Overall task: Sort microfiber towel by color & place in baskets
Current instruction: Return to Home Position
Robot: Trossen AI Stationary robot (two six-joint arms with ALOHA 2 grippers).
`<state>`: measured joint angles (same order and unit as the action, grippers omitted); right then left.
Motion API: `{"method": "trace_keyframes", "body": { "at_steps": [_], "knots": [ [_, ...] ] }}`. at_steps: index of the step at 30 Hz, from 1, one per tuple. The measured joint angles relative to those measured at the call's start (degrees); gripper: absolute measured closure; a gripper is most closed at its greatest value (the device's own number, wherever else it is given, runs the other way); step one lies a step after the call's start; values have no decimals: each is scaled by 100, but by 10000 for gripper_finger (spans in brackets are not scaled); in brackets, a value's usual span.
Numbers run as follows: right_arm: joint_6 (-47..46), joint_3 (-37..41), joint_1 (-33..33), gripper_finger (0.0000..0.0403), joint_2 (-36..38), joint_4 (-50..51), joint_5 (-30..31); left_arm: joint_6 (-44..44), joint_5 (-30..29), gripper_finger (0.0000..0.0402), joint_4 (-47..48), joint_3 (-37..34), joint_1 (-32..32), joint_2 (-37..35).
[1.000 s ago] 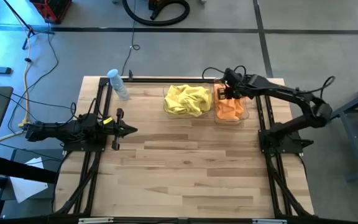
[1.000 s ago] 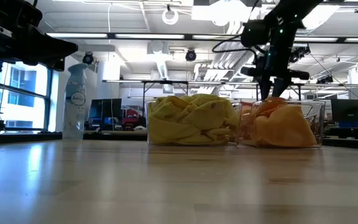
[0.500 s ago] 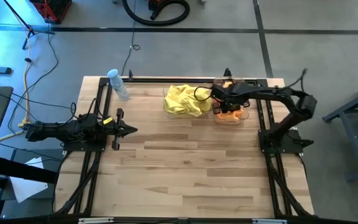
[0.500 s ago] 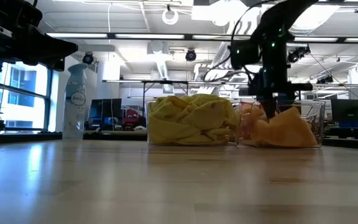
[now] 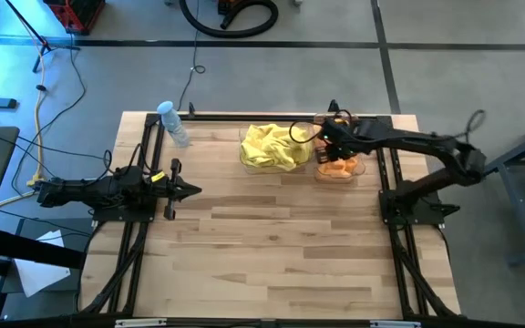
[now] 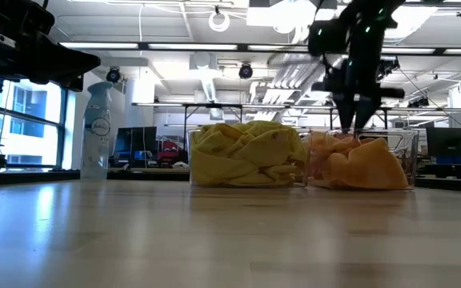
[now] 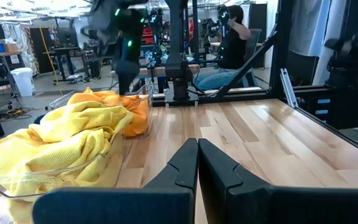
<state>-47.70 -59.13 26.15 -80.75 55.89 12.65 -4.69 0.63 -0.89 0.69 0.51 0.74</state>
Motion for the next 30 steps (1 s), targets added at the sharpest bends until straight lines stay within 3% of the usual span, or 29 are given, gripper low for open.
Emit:
{"method": "trace_keyframes", "body": {
  "at_steps": [8,12,16,21,25,30],
  "knots": [
    [305,-2,-1138,285,1180,-57,1433,0,1,402,1,0,0,0],
    [549,-2,-2006,291,1250,-67,1927,0,-1,402,1,0,0,1],
    [617,268,-2720,330,1289,-473,2226,-1,1,402,1,0,0,0],
    [876,1359,-3331,396,1505,-2000,2066,-2,1,402,-1,0,0,1],
    [1399,2320,-3550,386,1730,-3726,1465,-2,1,401,0,0,0,1],
    [2537,3293,-3539,400,1970,-5847,748,-1,1,401,1,0,0,1]
  ]
}}
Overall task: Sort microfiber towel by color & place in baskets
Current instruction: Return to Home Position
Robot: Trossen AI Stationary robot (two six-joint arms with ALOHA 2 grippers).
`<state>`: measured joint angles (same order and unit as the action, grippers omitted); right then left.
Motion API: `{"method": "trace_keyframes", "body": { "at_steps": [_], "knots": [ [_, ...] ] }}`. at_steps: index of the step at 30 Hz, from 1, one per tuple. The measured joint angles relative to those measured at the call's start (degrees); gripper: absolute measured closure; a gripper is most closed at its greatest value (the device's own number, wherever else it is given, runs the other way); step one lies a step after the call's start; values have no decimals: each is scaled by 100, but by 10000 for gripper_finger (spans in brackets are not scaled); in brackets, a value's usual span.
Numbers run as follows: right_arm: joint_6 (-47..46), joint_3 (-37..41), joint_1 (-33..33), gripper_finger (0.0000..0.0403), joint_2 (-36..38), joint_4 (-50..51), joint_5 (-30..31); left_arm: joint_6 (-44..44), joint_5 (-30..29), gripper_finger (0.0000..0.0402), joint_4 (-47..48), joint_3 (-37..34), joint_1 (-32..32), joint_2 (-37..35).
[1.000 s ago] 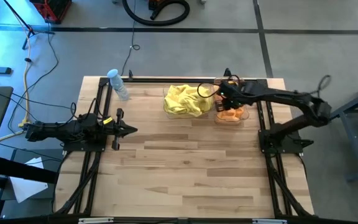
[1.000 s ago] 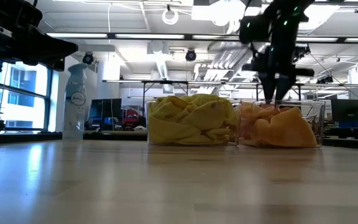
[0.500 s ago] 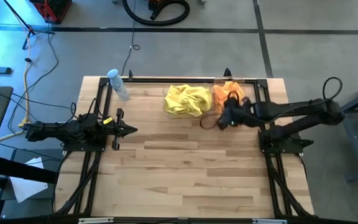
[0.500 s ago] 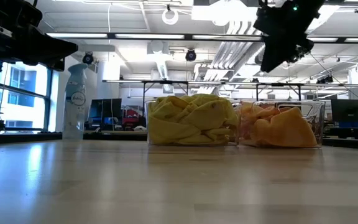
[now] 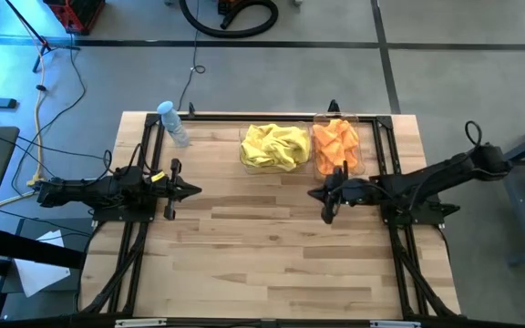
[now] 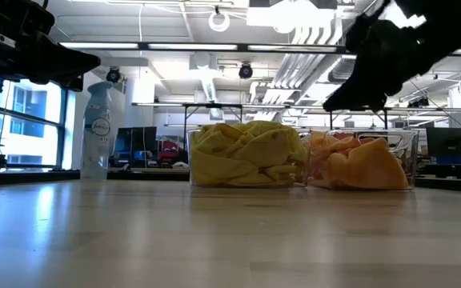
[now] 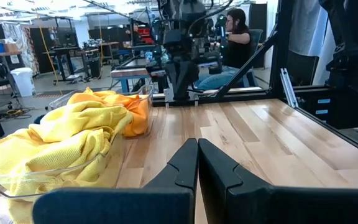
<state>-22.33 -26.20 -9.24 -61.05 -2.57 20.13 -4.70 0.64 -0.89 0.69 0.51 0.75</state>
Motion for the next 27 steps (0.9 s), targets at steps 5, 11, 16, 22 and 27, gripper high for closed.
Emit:
{"method": "trace_keyframes", "body": {
  "at_steps": [5,11,16,22,27],
  "knots": [
    [333,763,148,401,273,-1029,-256,-1,-1,402,-1,0,0,-1],
    [334,1504,286,402,851,-1710,-771,-1,0,401,0,0,0,-2],
    [398,2084,289,402,1599,-2141,-868,-1,0,401,0,0,0,0],
    [583,2463,289,402,2696,-2231,-1020,0,-1,401,0,0,0,0],
    [972,2562,289,403,3610,-1917,-1369,0,-1,402,0,0,0,-2]
  ]
}}
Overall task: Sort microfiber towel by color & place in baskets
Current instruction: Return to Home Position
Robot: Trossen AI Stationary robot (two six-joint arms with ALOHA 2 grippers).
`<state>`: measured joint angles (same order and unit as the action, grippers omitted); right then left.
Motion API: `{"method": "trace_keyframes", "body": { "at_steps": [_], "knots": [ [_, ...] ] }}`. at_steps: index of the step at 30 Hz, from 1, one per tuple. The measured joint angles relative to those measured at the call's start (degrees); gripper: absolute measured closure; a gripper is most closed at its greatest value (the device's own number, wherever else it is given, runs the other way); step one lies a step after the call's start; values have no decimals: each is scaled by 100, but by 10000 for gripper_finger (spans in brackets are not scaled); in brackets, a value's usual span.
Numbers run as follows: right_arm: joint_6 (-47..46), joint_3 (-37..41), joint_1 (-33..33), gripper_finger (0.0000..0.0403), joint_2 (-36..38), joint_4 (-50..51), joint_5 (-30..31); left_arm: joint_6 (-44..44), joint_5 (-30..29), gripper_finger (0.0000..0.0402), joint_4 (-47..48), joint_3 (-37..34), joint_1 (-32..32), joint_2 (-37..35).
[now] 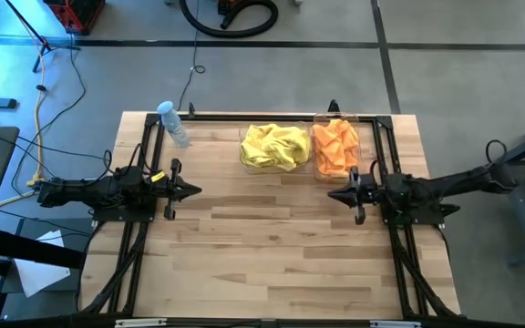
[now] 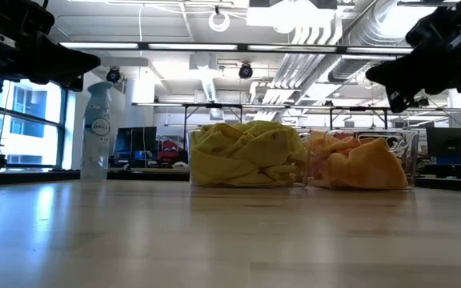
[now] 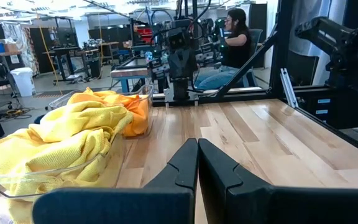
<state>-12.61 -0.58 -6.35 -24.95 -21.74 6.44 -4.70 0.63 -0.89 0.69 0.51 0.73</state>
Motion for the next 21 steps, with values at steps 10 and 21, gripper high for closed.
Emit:
{"method": "trace_keyframes", "body": {
  "at_steps": [10,21],
  "knots": [
    [188,0,0,403,1391,1598,-25,1,1,402,0,0,0,0],
    [775,-2,0,403,1829,2045,-245,-1,1,402,0,0,0,0]
  ]
}}
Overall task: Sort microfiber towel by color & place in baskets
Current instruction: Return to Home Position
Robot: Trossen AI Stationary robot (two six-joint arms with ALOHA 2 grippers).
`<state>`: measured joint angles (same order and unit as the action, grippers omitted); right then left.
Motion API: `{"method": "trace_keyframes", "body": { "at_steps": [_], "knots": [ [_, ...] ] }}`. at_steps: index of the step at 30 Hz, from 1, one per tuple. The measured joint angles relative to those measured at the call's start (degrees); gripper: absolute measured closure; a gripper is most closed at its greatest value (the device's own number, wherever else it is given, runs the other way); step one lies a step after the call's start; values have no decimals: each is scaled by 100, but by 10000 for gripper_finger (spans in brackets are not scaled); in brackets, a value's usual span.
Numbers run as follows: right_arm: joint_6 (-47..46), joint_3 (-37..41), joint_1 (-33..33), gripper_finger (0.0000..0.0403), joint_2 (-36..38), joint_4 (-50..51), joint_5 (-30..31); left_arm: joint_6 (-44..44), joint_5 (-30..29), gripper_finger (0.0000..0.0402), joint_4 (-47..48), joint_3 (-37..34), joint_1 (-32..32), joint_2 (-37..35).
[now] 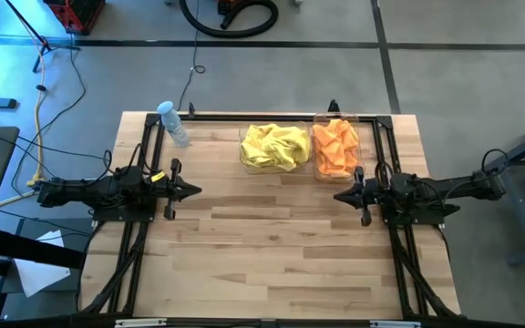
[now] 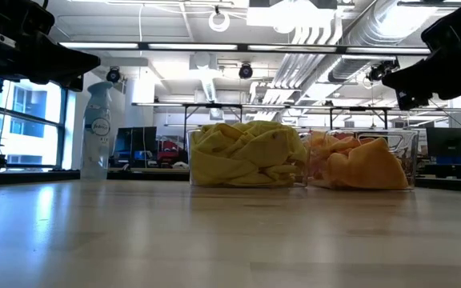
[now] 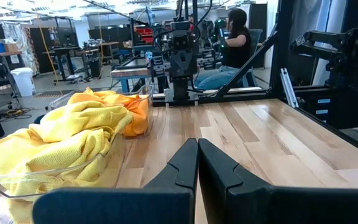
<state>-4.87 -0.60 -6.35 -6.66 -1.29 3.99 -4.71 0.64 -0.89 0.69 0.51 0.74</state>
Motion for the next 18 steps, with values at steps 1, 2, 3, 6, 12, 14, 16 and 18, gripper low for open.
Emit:
{"method": "trace_keyframes", "body": {
  "at_steps": [1,2,3,6,12,14,16,18],
  "knots": [
    [183,0,0,403,-3,1,1,0,0,402,1,0,0,0],
    [354,0,0,403,-4,1,2,1,0,401,1,0,0,0],
    [538,0,0,403,-4,1,2,0,-1,402,2,0,0,1],
    [860,-2,0,403,-4,3,0,0,-2,401,2,0,0,2],
    [392,-2,0,403,-4,7,2,0,0,401,2,0,0,0],
    [264,-2,0,403,-4,10,2,0,-1,402,0,0,0,2],
    [183,-2,0,403,-7,12,2,0,0,402,0,0,0,0],
    [217,-4,0,403,-7,13,2,0,0,401,1,0,0,2]
  ]
}}
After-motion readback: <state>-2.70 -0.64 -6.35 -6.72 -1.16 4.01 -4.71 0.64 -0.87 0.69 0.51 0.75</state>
